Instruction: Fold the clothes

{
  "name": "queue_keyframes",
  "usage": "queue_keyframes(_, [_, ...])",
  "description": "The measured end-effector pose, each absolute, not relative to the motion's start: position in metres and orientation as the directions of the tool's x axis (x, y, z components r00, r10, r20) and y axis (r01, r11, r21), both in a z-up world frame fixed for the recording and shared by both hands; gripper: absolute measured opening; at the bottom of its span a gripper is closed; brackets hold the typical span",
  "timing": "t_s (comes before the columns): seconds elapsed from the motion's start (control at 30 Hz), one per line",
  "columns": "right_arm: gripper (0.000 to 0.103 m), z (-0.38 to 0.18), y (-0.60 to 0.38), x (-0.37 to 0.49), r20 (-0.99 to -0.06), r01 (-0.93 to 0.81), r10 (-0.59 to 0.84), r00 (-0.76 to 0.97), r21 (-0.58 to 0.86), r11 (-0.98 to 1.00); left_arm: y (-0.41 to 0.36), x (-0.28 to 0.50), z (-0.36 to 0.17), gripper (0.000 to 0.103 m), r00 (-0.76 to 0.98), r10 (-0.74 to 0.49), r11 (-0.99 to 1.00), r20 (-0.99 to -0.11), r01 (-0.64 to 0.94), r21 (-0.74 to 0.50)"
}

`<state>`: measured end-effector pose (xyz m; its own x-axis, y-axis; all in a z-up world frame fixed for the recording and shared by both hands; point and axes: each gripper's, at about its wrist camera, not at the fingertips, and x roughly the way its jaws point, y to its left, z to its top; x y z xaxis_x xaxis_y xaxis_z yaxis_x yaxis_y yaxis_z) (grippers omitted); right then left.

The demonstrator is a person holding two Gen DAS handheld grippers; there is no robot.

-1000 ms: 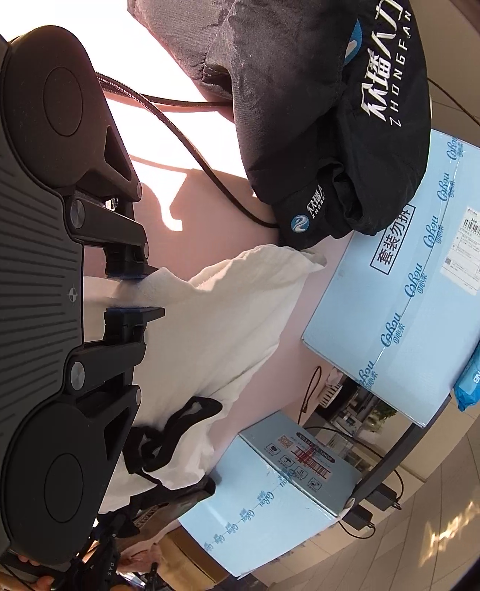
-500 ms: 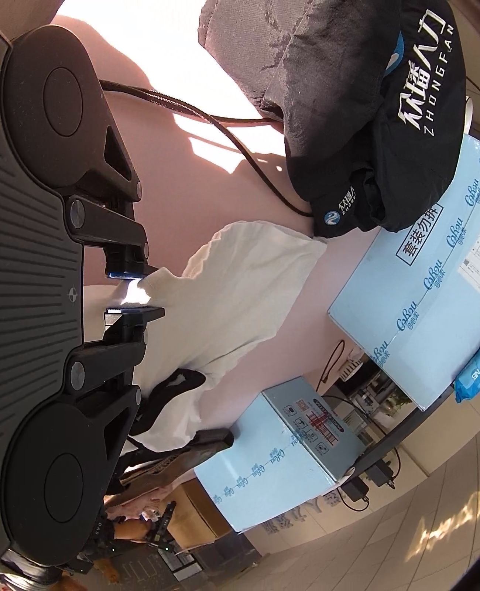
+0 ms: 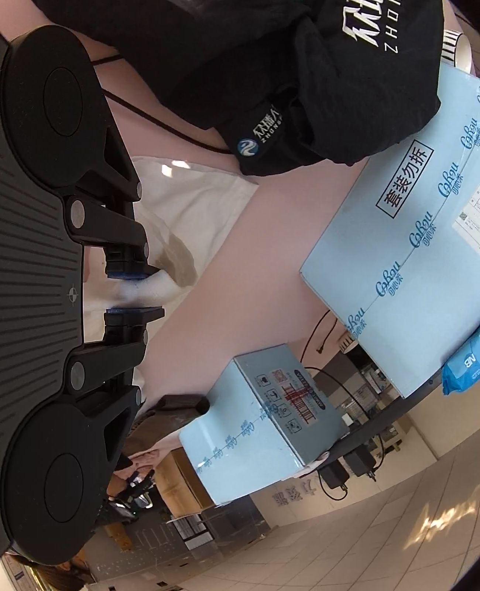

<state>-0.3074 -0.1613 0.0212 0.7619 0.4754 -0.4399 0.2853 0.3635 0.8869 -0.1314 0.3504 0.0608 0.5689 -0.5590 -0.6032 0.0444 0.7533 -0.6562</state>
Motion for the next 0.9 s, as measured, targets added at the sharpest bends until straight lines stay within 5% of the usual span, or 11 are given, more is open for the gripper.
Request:
queue_keyframes(0.1, [0.016, 0.014, -0.168, -0.266, -0.464, 0.339, 0.452, 0.762, 0.880, 0.332, 0.350, -0.084, 0.046, 0.020, 0.570, -0.491, 0.778, -0.659, -0.055, -0.626])
queue_keyframes(0.17, [0.025, 0.003, -0.171, -0.241, -0.499, 0.387, 0.431, 0.752, 0.863, 0.324, 0.351, -0.056, 0.033, 0.048, 0.568, -0.438, 0.788, -0.697, -0.131, -0.602])
queue_keyframes(0.3, [0.074, -0.009, -0.174, -0.221, -0.532, 0.424, 0.368, 0.763, 0.841, 0.336, 0.355, -0.040, 0.033, 0.060, 0.625, -0.382, 0.799, -0.681, -0.146, -0.583])
queue_keyframes(0.4, [0.076, 0.007, -0.176, -0.226, -0.450, 0.312, 0.334, 0.828, 0.866, 0.391, 0.348, -0.057, 0.054, 0.066, 0.678, -0.377, 0.828, -0.631, -0.059, -0.558])
queue_keyframes(0.47, [0.078, 0.031, -0.165, -0.235, -0.386, 0.164, 0.375, 0.843, 0.848, 0.505, 0.328, -0.076, 0.067, 0.071, 0.641, -0.496, 0.810, -0.586, 0.098, -0.578])
queue_keyframes(0.67, [0.080, 0.029, -0.106, -0.242, -0.245, -0.076, 0.791, 0.561, 0.936, 0.344, 0.234, -0.120, 0.067, 0.081, 0.330, -0.842, 0.536, -0.427, 0.431, -0.726])
queue_keyframes(0.77, [0.078, 0.001, -0.099, -0.224, -0.319, 0.030, 0.753, 0.575, 0.929, 0.370, 0.200, -0.109, 0.053, 0.081, 0.363, -0.817, 0.571, -0.447, 0.411, -0.710])
queue_keyframes(0.9, [0.076, -0.040, -0.125, -0.202, -0.245, 0.143, 0.690, 0.680, 0.969, 0.204, 0.187, -0.075, 0.022, 0.081, 0.529, -0.676, 0.711, -0.513, 0.286, -0.642])
